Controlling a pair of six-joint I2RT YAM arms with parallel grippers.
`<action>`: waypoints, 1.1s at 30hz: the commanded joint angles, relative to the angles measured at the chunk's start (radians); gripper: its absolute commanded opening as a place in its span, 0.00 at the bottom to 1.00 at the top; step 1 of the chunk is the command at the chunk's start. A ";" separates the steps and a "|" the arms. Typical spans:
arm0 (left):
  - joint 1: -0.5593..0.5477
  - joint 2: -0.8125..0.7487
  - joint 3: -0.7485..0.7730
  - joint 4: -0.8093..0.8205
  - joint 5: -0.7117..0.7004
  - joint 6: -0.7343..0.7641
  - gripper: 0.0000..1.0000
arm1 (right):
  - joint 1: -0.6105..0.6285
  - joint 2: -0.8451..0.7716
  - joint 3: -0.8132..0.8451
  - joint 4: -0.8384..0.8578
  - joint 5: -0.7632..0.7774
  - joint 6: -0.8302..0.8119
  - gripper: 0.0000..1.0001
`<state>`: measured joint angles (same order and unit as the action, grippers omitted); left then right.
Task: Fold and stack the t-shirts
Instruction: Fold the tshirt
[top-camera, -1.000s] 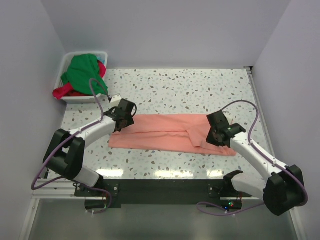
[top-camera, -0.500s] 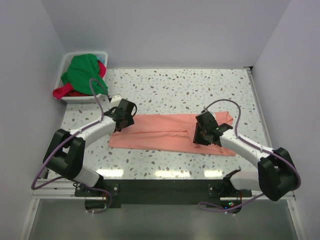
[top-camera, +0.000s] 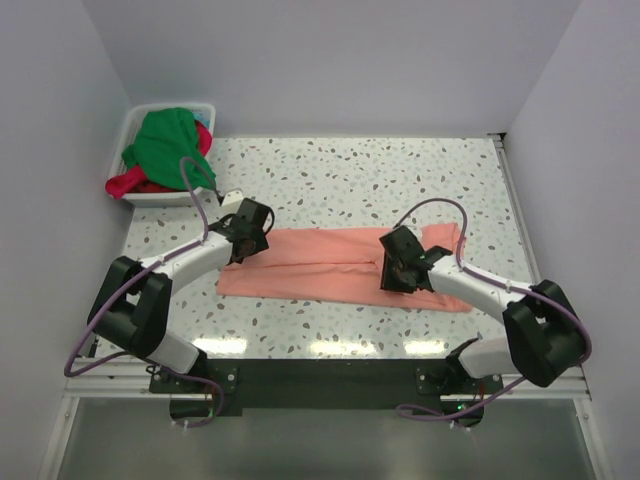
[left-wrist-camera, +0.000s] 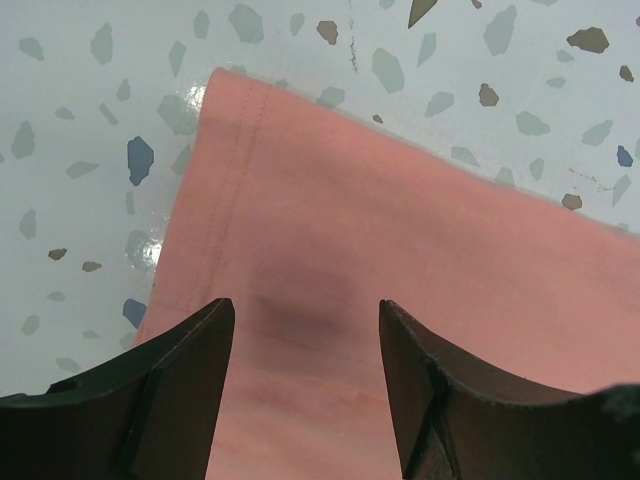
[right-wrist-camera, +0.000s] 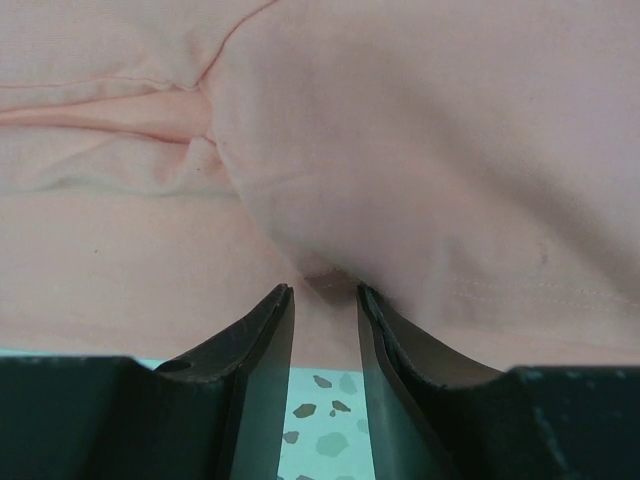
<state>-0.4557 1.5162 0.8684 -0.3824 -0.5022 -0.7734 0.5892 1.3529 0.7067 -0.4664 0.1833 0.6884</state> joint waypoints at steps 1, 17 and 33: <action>-0.008 0.001 0.011 0.022 -0.019 0.006 0.64 | 0.006 0.026 0.036 0.021 0.080 -0.001 0.37; -0.008 -0.007 0.007 0.020 -0.019 0.006 0.65 | 0.006 0.048 0.068 -0.001 0.108 0.003 0.00; -0.008 -0.002 0.004 0.022 -0.024 0.000 0.65 | 0.017 -0.041 0.093 -0.072 -0.062 0.016 0.00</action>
<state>-0.4595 1.5166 0.8688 -0.3820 -0.5022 -0.7738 0.5995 1.3243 0.7795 -0.5331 0.2066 0.6891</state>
